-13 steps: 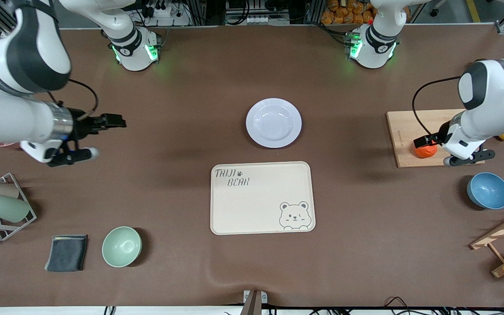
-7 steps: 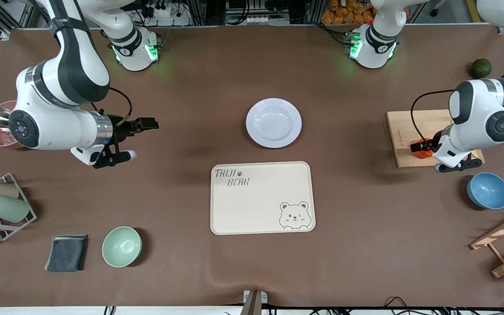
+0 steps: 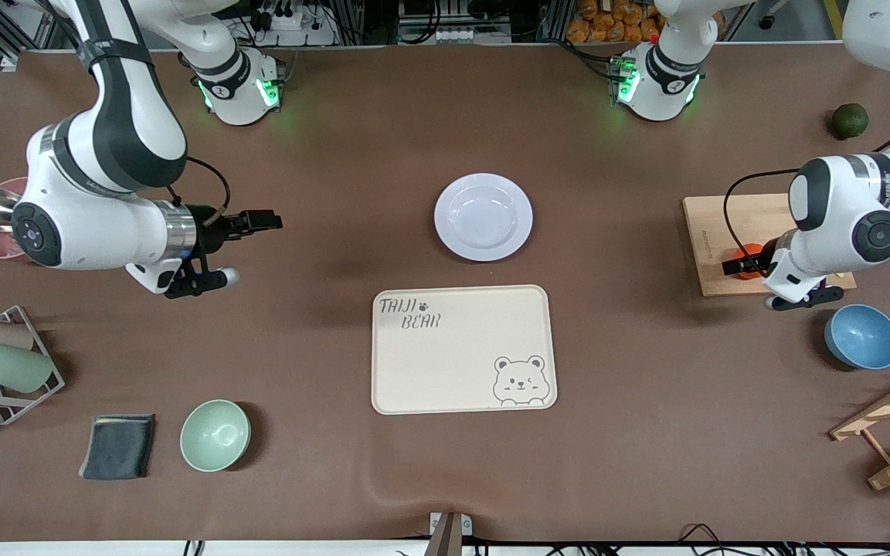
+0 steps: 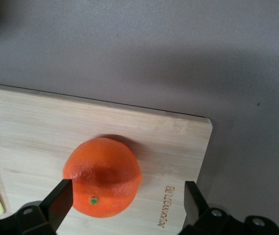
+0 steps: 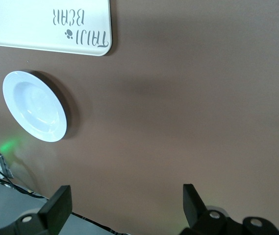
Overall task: Place orange and plate with both arms
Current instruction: 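Lower the left gripper around the orange on the cutting board and close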
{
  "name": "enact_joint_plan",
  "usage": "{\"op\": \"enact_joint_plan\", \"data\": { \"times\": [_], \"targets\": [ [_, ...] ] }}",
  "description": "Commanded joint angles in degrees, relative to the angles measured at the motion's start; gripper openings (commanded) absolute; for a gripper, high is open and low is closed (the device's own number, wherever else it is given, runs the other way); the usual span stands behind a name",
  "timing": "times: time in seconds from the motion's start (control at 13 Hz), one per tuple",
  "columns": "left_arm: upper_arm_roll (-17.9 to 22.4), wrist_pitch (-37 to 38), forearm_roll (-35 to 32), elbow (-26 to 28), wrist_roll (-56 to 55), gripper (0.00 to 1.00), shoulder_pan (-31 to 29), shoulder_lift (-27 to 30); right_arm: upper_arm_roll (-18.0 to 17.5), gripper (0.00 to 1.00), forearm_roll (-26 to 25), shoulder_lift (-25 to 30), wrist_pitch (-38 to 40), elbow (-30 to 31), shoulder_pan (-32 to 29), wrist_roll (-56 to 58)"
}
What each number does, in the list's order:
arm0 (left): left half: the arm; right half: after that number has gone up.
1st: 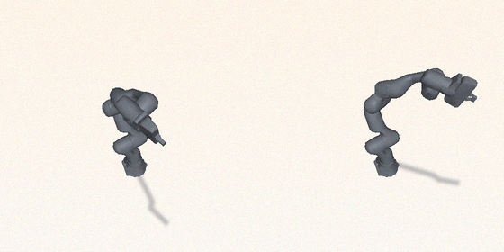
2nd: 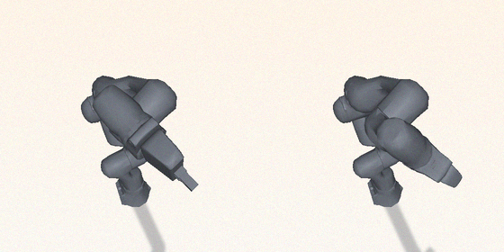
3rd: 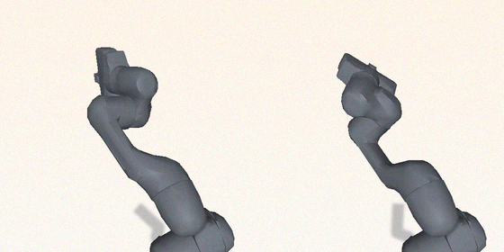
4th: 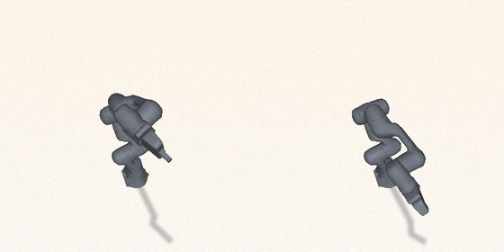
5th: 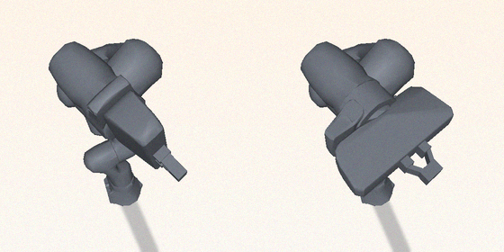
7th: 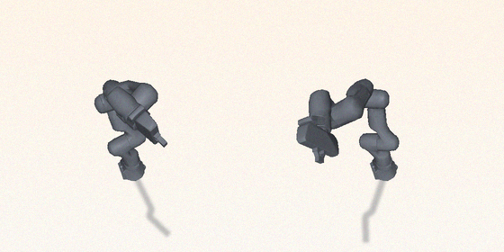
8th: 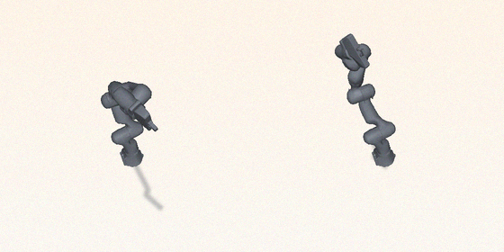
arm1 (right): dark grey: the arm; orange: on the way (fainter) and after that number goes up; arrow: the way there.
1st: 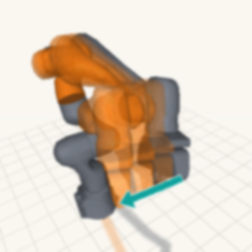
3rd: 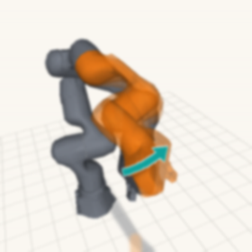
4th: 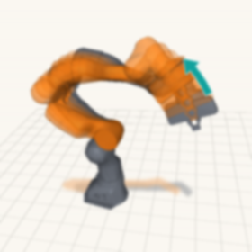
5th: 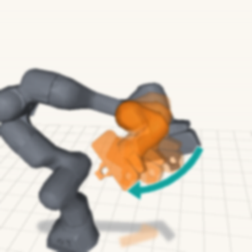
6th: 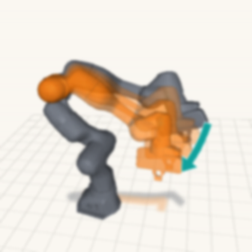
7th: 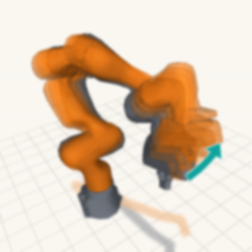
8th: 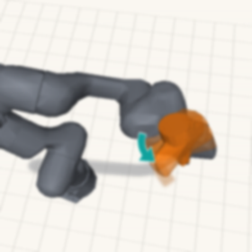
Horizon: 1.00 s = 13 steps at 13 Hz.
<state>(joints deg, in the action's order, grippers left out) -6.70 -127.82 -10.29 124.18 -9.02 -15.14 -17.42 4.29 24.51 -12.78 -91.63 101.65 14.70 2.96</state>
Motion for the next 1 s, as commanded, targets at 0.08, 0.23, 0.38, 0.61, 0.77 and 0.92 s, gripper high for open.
{"op": "enact_joint_plan", "data": {
  "times": [0.08,0.23,0.38,0.61,0.77,0.92],
  "targets": [
    [-0.34,-0.67,-1.84,-0.69,0.84,1.00,-1.12,-1.73,-0.15,1.00,1.95,0.04,-0.22,-0.31,-0.81,-0.15],
    [-0.33,-0.67,-1.84,-0.69,1.02,1.00,-1.12,-1.82,-0.15,1.00,2.03,0.04,-0.57,-0.32,-0.81,-0.15],
    [-0.25,-0.59,-5.06,-0.78,1.81,1.00,-1.29,-1.74,-0.15,1.00,3.34,0.04,-0.66,-0.32,-0.55,-0.24],
    [-0.51,-0.59,-7.81,-1.04,1.90,1.00,-3.23,-1.91,-0.15,1.00,3.79,0.04,-0.66,-0.40,-0.72,-0.15],
    [-0.51,-0.59,-7.73,-1.04,1.99,1.00,-3.32,-2.70,-0.15,1.00,3.79,0.04,-0.57,-0.40,-0.73,-0.15],
    [-0.51,-0.59,-7.73,-0.96,1.99,1.00,-3.32,-2.88,-0.15,1.00,3.79,0.04,-0.13,-0.40,-0.73,-0.06]
  ]
}}
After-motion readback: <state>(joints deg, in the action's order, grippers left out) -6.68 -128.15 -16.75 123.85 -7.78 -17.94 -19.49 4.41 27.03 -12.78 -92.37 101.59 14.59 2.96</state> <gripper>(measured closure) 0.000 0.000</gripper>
